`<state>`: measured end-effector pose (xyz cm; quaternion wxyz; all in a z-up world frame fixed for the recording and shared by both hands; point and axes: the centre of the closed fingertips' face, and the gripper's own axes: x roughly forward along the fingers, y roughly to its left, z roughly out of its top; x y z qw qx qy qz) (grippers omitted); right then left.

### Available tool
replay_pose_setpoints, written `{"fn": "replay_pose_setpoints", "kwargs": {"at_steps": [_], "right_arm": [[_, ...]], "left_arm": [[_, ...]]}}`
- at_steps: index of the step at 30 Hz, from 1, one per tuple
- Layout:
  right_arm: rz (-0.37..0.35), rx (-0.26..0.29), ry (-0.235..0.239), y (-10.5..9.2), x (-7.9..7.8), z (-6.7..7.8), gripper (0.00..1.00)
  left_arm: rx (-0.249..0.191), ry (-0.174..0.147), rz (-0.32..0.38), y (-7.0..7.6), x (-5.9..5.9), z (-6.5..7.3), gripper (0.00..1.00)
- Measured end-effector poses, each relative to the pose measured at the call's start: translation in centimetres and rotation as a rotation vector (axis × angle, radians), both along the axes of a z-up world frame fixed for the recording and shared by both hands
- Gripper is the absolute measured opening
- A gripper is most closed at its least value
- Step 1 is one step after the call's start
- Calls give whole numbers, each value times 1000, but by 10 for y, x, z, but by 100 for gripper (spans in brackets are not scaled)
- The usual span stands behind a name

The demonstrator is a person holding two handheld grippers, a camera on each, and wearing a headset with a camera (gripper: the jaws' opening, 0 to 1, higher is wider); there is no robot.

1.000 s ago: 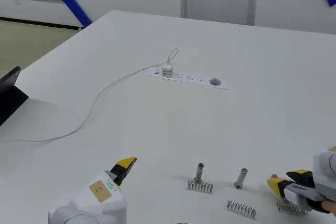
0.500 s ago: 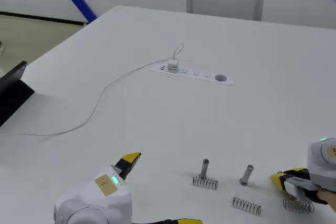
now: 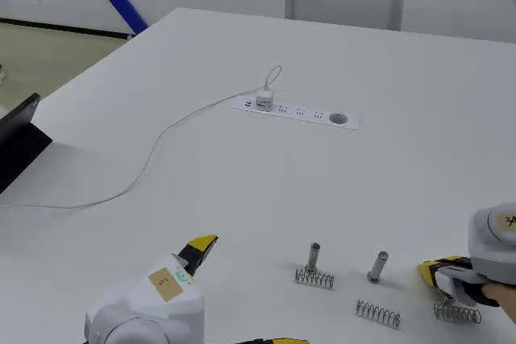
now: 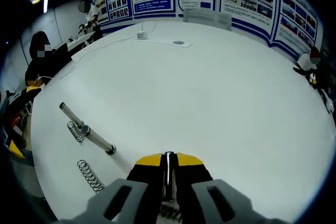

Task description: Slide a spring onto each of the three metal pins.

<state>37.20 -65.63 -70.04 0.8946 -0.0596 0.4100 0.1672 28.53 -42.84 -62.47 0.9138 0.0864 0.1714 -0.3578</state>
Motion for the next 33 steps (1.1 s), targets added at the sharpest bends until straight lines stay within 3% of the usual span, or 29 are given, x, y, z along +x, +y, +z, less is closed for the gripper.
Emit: {"fn": "replay_pose_setpoints", "kwargs": {"at_steps": [8, 33], "right_arm": [[7, 5, -1, -1, 0, 0, 8], [1, 39, -117, -4, -6, 31, 7]], "left_arm": [[6, 3, -4, -1, -1, -1, 100], [24, 8, -15, -1, -2, -4, 100]]}}
